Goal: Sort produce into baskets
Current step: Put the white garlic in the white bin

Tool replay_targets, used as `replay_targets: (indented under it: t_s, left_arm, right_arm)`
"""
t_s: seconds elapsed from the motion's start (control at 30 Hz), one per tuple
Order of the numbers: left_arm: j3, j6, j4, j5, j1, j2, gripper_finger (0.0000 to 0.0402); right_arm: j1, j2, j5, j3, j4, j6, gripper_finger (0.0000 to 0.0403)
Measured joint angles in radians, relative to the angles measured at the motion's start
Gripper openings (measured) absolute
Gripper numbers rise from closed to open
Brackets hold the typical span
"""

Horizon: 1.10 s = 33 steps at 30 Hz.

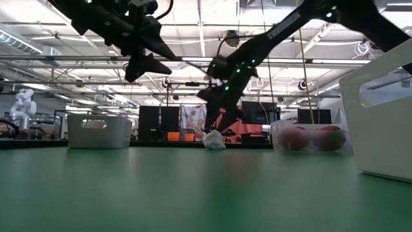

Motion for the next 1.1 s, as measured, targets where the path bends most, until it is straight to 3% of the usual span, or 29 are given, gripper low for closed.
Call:
replay_targets:
  t_s: [0.47,0.7,1.1]
  left_arm:
    - [0.0,0.0,-0.058,0.0,-0.002,0.0,0.0182]
    - [0.0,0.0,-0.058,0.002,-0.012,0.0,0.0182]
    - [0.0,0.001,-0.058,0.021,-0.07,-0.046,0.0182]
  right_arm:
    - [0.041,0.096,0.108,0.036,-0.085,0.002,0.0235]
    - [0.06,0.094,0.102,0.036,-0.117,0.002,0.0196]
    - [0.136,-0.04,0.068,0.031,-0.216,0.055,0.0188]
